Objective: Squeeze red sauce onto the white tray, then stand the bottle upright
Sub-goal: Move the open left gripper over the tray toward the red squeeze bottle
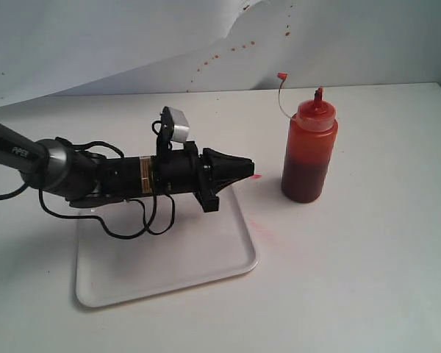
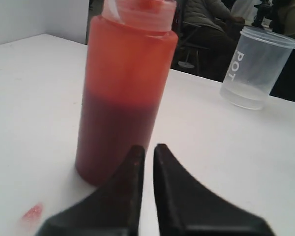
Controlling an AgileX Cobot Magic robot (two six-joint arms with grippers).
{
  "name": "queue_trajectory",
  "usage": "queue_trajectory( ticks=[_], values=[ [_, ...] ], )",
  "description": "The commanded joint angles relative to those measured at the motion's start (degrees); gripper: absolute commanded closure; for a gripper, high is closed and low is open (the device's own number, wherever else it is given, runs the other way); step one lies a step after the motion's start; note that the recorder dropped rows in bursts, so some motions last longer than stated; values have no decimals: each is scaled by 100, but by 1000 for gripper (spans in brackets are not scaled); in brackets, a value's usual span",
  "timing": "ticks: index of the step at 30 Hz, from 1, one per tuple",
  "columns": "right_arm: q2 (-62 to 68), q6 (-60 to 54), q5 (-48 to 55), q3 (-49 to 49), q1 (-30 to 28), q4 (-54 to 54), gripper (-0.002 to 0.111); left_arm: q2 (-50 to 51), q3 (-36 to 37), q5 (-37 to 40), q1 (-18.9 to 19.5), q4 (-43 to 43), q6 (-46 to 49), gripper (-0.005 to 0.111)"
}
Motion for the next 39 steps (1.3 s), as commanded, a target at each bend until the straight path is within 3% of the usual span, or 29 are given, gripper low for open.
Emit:
queue_trajectory(
  ticks=[1,2,8,10,21,30,39],
  values=[
    [-37,0,-27,22,-48,7,108,23,-82,580,-252,-3,-69,84],
    [-37,0,-27,22,-48,7,108,23,-82,745,-300,34,-67,79],
    [-37,0,-27,22,-48,7,108,23,-82,1118,-532,-321,-67,14],
    [-37,0,-27,22,-48,7,108,23,-82,1010,-532,-430,-67,2],
    [-37,0,-27,22,-48,7,108,23,-82,607,-546,-565,9,2],
    [-37,0,-27,22,-48,7,108,23,-82,1051,-645,-1903,1247,2],
    [-37,0,-27,22,-48,7,108,327,-671,1519,-942,-1924,1299,2]
  ],
)
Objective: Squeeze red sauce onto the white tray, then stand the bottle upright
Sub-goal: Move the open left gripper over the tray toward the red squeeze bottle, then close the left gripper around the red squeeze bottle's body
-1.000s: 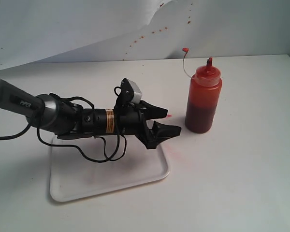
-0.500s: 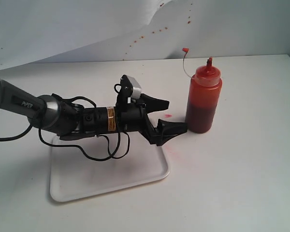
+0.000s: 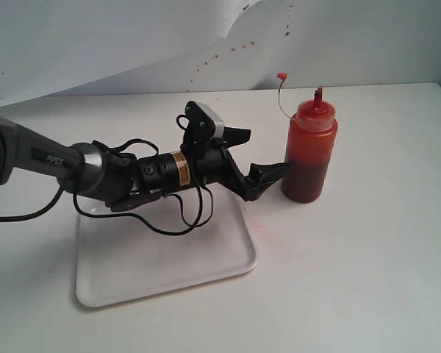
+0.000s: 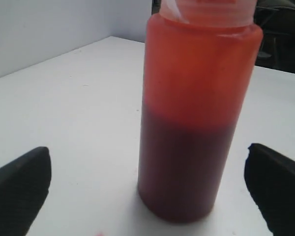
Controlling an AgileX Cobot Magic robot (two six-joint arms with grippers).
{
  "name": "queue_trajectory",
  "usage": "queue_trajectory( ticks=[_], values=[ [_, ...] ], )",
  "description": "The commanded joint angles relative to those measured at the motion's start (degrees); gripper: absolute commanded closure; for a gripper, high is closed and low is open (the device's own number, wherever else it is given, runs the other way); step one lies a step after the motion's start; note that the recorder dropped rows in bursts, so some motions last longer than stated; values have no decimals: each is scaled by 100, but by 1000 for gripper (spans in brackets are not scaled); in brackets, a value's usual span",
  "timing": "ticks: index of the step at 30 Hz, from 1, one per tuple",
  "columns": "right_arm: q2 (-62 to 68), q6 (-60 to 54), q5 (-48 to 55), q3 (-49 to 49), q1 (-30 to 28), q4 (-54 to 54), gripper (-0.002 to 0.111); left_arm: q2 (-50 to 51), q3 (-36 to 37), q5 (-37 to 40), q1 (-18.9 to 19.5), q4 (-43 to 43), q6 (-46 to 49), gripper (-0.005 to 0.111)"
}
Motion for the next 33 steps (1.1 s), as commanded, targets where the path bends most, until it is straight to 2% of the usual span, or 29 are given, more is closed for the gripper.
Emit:
queue_trajectory(
  ticks=[1,6,15,26,33],
  values=[
    [-37,0,-27,22,-48,7,108,332,-429,116,-256,-21,18,2],
    [-37,0,-27,22,-48,7,108,789,-833,312,-477,-48,18,2],
    [-37,0,-27,22,-48,7,108,1277,-1483,325,-510,-22,18,2],
    [-37,0,-27,22,-48,7,108,1805,-2301,562,-827,65,56,2],
    [-37,0,-27,22,-48,7,108,1977,-2572,588,-837,65,56,2]
  ],
)
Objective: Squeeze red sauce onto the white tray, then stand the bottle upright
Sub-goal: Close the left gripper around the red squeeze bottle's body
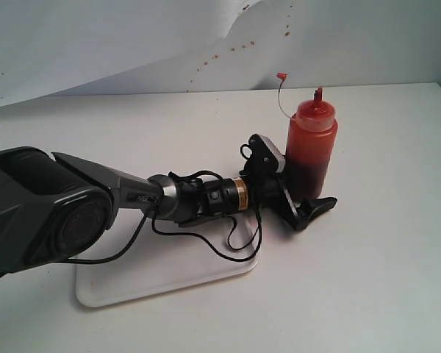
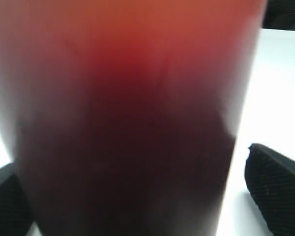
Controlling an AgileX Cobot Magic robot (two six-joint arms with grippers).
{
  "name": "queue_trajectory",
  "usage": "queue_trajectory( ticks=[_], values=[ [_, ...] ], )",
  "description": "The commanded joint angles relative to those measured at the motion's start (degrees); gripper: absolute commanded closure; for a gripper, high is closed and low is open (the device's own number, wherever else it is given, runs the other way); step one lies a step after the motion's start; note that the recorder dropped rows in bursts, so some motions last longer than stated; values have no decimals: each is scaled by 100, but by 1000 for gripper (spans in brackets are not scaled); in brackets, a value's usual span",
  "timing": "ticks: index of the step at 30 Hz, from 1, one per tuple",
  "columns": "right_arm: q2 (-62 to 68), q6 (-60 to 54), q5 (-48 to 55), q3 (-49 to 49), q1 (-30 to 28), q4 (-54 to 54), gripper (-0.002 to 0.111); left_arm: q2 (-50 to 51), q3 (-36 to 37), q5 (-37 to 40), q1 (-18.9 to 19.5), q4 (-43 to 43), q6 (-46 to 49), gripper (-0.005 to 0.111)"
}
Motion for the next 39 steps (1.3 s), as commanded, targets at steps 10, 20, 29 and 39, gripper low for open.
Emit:
queue_trajectory(
  ticks=[10,20,29,39],
  values=[
    [-37,0,-27,22,-48,7,108,120,-186,55,-35,-12,29,2],
    [-37,0,-27,22,-48,7,108,120,-186,213,-35,-12,29,23],
    [-37,0,-27,22,-48,7,108,120,-186,171,-23,-12,29,104],
    [-37,0,-27,22,-48,7,108,-119,-165,31,-23,151,-49,106]
  ],
)
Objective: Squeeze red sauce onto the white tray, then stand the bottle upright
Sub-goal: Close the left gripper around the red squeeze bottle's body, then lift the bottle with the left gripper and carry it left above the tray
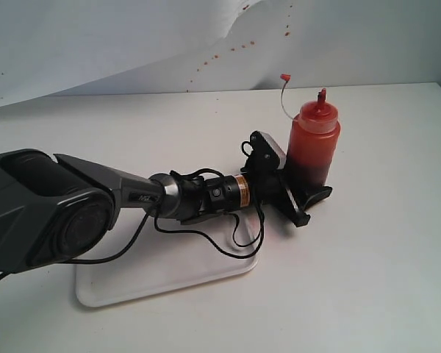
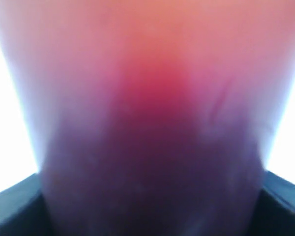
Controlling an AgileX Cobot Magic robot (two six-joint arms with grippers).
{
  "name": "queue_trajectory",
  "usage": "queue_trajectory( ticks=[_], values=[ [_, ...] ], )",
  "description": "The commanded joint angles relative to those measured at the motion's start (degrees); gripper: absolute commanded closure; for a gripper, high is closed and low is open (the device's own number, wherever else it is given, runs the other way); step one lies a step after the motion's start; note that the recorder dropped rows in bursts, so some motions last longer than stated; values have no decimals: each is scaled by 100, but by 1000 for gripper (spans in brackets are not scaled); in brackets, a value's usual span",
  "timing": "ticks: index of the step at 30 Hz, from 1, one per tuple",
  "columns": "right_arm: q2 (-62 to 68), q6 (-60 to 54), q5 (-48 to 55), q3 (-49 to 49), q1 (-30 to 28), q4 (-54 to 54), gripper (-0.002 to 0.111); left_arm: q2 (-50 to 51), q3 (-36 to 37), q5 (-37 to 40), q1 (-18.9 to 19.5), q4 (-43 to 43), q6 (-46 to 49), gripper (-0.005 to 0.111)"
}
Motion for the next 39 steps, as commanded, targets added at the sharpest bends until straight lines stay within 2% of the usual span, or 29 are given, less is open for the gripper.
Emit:
queue_trajectory(
  ticks=[1,6,10,14,20,23,29,32,35,39],
  values=[
    [-37,0,-27,22,-48,7,108,-257,11,-11,-23,301,-145,106],
    [-37,0,-27,22,-48,7,108,-633,63,-52,-23,1202,-813,107],
    [-37,0,-27,22,-48,7,108,-1092,409,-52,-23,1250,-844,107],
    [-37,0,-27,22,-48,7,108,-1663,980,-63,45,1250,-716,107],
    [-37,0,-27,22,-48,7,108,-2765,2260,-63,100,1208,-231,107],
    [-37,0,-27,22,-48,7,108,-3396,2992,-63,140,1034,18,107],
    [-37,0,-27,22,-48,7,108,-4759,4407,4,193,-388,1103,107],
    [-37,0,-27,22,-48,7,108,-5504,5020,250,247,-770,1408,107],
    [-37,0,-27,22,-48,7,108,-6229,5491,842,365,-758,1506,107],
    [-37,0,-27,22,-48,7,108,-7032,6049,1166,618,-758,1535,107]
  ],
)
